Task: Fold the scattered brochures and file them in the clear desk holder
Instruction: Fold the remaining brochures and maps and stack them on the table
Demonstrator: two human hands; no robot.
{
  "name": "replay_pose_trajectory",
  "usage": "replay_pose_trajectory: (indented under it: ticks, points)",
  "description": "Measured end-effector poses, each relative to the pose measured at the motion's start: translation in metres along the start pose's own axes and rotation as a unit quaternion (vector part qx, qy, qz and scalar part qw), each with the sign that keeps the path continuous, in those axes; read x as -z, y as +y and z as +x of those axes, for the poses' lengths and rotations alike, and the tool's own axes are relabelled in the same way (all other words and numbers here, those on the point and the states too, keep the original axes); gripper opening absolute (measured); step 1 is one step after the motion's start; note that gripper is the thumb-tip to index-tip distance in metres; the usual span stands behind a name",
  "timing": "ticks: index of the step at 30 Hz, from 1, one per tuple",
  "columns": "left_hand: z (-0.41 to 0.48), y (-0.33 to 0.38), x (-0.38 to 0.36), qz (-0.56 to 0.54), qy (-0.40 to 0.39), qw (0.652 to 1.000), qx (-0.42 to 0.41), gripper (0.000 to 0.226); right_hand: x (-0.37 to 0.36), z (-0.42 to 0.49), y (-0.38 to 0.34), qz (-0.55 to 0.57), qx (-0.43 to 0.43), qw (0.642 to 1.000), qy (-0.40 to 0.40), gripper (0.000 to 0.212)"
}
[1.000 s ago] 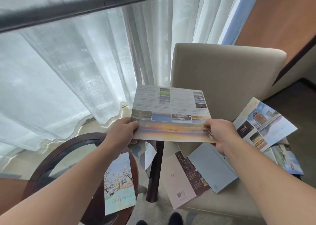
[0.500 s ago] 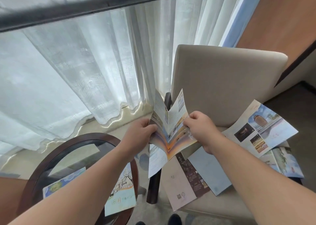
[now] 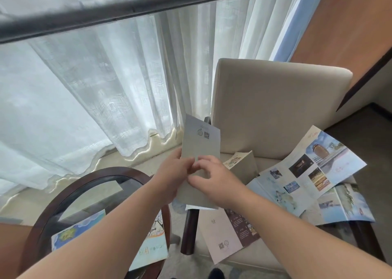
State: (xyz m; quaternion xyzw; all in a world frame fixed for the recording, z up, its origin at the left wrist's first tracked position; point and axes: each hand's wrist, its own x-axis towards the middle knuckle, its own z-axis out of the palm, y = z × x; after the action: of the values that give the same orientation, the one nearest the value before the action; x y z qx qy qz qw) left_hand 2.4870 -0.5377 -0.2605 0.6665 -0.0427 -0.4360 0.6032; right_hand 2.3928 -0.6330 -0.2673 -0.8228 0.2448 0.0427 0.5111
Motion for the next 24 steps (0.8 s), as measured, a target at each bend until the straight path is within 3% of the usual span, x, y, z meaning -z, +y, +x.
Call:
replay_pose_trajectory:
  ticks: [2,4,6,8,10,14,16,18,21,24]
  points:
    - [0.0,-0.001,0.007,-0.017,0.0,1.0,-0.003,0.028,0.007,-0.001,0.005,0.022,-0.013,0.995,0.098,0.029]
    - [-0.002,-0.001,0.014,-0.058,-0.018,0.998,-0.011,0.029,0.02,-0.002,0.01,0.111,-0.083,0.975,0.171,0.053]
    - [-0.005,0.002,0.02,-0.108,-0.052,0.993,-0.013,0.03,0.029,-0.002,0.015,0.292,-0.142,0.937,0.126,0.067]
    - [-0.008,0.004,0.022,-0.128,-0.077,0.989,-0.01,0.031,0.032,-0.002,0.018,0.421,-0.163,0.891,0.049,0.049]
    - [-0.009,0.005,0.02,-0.115,-0.076,0.99,-0.007,0.031,0.032,0.001,0.018,0.468,-0.149,0.871,0.024,0.023]
    - [-0.011,0.006,0.012,0.033,0.05,0.996,-0.06,0.024,0.029,0.005,0.014,0.474,-0.112,0.872,0.054,0.019]
    - [-0.01,0.006,0.013,0.081,0.098,0.989,-0.081,0.034,0.032,0.006,0.013,0.473,-0.091,0.875,0.052,0.021]
    - [-0.011,0.007,0.015,0.028,0.068,0.996,-0.041,0.051,0.033,0.006,0.013,0.479,-0.073,0.874,0.034,0.023]
    - [-0.012,0.009,0.014,-0.036,0.006,0.999,-0.011,0.036,0.03,0.004,0.009,0.447,-0.069,0.892,0.022,0.024]
    - [-0.012,0.007,0.014,-0.036,0.027,0.998,-0.033,0.031,0.026,0.005,0.008,0.339,-0.075,0.932,0.101,0.028]
